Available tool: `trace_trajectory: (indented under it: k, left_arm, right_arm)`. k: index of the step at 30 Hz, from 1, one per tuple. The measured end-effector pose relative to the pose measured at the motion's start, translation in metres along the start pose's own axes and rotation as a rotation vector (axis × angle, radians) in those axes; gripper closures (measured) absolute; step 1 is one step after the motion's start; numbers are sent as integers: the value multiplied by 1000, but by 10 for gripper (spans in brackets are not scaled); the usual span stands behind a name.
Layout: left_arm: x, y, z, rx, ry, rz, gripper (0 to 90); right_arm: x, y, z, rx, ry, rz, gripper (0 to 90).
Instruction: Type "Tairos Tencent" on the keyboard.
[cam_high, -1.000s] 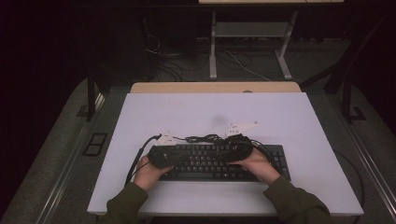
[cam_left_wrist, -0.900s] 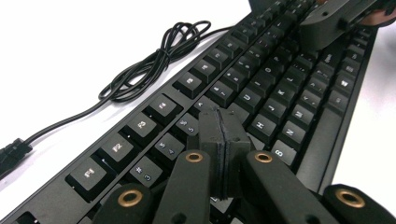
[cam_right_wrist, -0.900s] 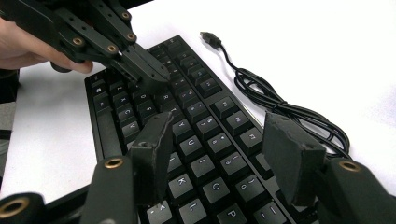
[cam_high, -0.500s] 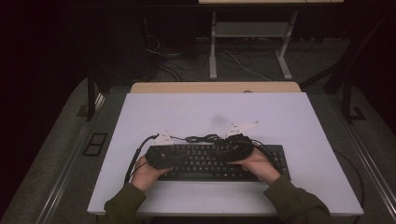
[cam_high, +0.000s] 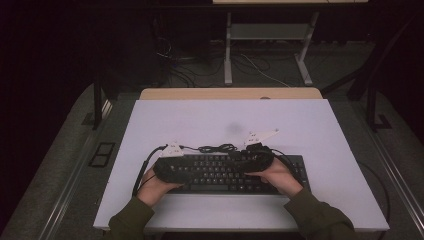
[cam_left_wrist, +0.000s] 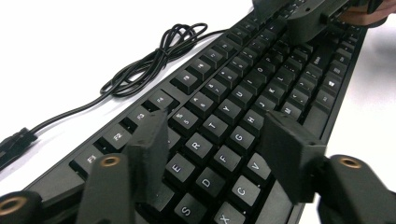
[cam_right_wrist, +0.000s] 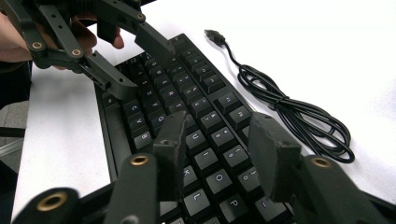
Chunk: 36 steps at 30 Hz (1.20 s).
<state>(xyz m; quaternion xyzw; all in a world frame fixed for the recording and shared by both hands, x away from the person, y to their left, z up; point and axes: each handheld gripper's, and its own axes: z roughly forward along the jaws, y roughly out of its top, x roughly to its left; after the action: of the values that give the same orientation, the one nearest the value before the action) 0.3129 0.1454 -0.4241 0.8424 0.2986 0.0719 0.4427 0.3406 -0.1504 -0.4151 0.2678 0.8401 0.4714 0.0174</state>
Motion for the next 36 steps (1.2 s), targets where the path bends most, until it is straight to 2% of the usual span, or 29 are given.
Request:
trace_trajectory:
  k: [11, 22, 36]
  left_arm:
    - [0, -3, -3, -5, 17, 5, 286]
    - [1, -4, -4, -10, 21, 6, 261]
    - [1, -4, -5, -17, 23, 0, 257]
  right_arm:
    - [-3, -3, -8, 5, -9, 1, 723]
    - [-9, -8, -15, 12, -15, 12, 881]
    - [-10, -14, -11, 55, -11, 14, 890]
